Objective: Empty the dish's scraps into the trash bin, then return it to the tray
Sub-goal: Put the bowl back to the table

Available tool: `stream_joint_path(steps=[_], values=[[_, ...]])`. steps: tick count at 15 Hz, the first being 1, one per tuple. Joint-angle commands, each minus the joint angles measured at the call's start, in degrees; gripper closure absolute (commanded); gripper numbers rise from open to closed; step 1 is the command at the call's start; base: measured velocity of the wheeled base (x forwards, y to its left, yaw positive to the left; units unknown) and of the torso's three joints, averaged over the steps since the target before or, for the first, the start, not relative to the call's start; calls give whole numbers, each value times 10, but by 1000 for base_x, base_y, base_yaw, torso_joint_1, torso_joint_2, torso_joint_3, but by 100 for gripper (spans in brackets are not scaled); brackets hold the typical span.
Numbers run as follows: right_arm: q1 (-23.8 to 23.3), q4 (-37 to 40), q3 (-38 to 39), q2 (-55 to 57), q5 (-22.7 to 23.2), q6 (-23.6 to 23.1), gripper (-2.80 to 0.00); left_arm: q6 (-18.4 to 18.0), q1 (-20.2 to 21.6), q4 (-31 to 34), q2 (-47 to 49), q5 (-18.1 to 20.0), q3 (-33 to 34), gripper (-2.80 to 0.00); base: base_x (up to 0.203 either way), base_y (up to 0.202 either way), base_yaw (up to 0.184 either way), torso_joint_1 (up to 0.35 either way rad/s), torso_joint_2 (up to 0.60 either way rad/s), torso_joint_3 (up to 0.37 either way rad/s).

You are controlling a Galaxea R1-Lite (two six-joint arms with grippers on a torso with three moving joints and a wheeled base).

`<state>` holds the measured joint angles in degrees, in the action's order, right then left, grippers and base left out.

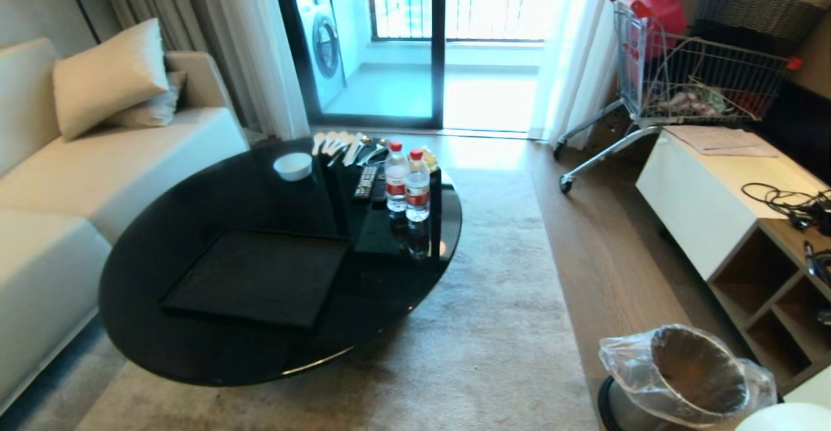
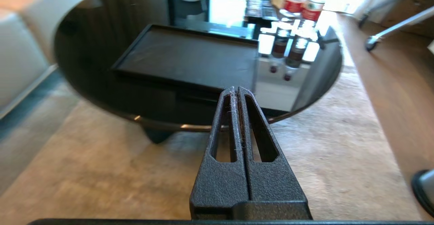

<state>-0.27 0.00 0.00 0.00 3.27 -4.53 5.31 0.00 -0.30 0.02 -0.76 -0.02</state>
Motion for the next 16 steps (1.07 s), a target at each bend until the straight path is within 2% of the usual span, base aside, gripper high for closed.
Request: stream_joint_path(steps=[1, 4, 16], values=[[0, 0, 0, 0, 1, -1, 0, 1, 0, 0, 0, 0, 0, 0, -1, -9, 173, 4, -1, 3], [-1, 0, 0, 0, 1, 1, 0, 1, 0, 0, 0, 0, 0, 0, 1, -4, 132, 4, 4, 4], [0, 0, 0, 0, 1, 1, 0, 1, 0, 0, 0, 0, 0, 0, 0, 0, 0, 0, 0, 0]])
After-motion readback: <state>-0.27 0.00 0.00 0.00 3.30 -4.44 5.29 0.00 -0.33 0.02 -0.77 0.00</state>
